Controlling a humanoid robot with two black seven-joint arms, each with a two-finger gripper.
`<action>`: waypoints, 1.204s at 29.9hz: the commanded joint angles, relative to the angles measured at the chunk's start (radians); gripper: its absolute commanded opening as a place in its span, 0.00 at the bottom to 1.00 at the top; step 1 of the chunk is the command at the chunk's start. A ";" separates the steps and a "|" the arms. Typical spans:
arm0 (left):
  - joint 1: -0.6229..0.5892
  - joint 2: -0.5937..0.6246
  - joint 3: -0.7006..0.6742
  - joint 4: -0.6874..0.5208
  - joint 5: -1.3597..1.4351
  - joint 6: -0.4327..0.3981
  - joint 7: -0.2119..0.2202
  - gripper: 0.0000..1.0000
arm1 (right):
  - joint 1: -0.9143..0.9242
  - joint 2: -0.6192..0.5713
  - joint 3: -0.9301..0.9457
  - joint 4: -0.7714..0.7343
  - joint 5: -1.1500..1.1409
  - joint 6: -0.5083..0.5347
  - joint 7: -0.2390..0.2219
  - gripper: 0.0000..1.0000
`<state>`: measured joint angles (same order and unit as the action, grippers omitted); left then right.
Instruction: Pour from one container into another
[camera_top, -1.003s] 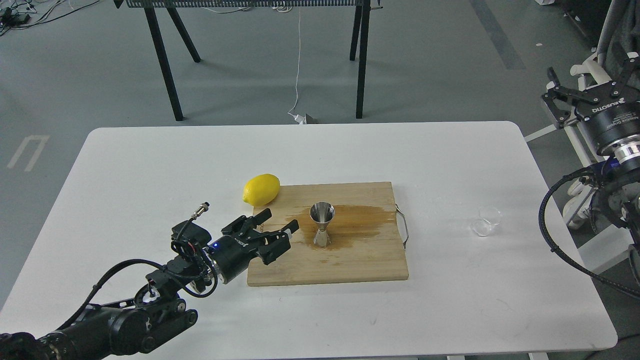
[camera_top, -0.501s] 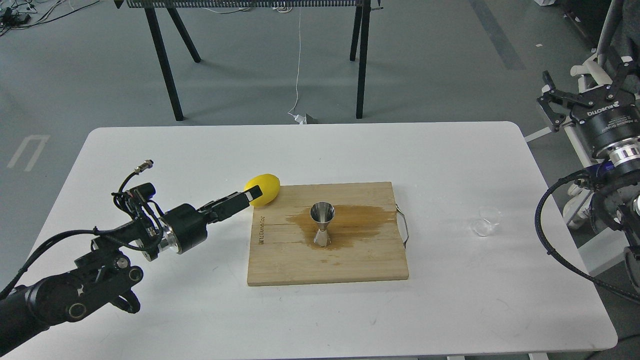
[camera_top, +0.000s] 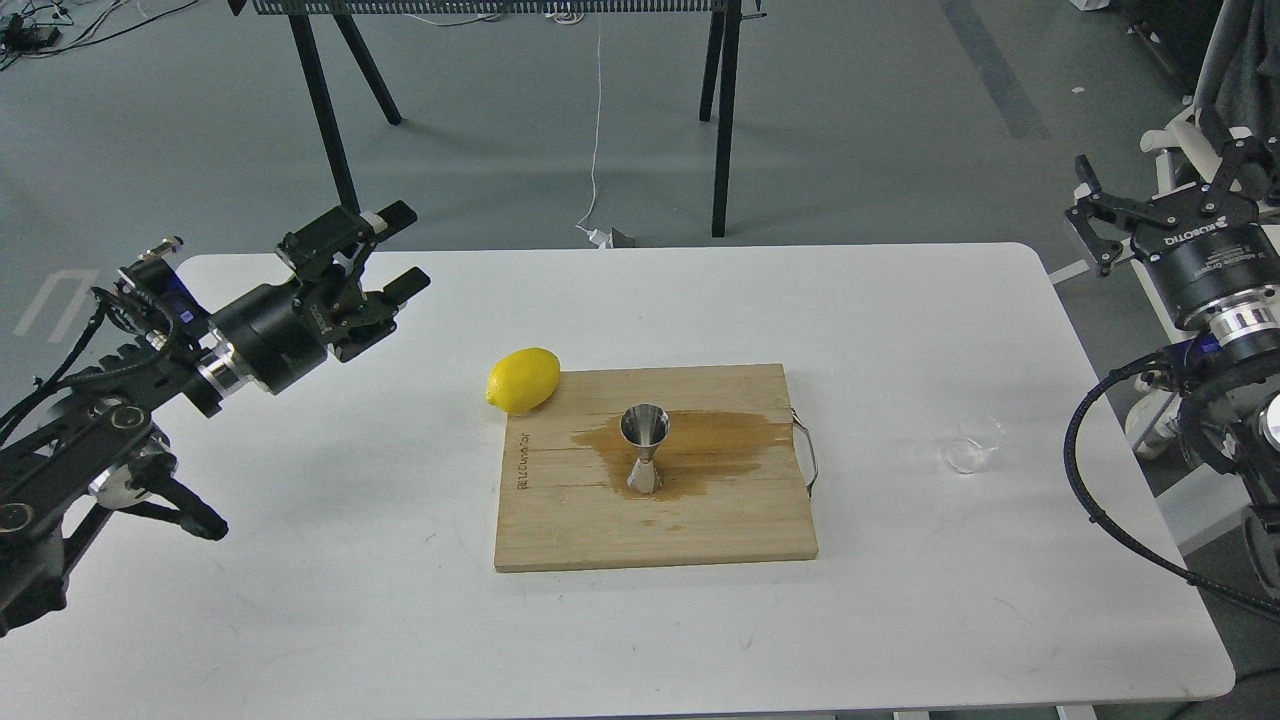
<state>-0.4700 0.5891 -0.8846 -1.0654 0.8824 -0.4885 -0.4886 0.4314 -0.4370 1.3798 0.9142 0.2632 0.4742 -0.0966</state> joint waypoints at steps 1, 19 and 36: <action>-0.018 0.009 -0.028 0.004 -0.156 0.000 0.000 0.94 | 0.000 0.006 0.001 0.000 0.001 0.000 0.000 0.99; -0.076 0.021 -0.027 0.128 -0.384 0.000 0.000 0.94 | -0.020 0.018 0.001 0.046 0.192 -0.014 -0.032 0.99; -0.065 -0.002 -0.019 0.131 -0.480 0.000 0.000 0.94 | -0.335 0.009 0.133 0.354 0.373 -0.534 -0.022 0.99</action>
<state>-0.5413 0.5867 -0.9033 -0.9344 0.4058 -0.4888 -0.4886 0.1509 -0.4305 1.4978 1.2233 0.6361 0.0319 -0.1211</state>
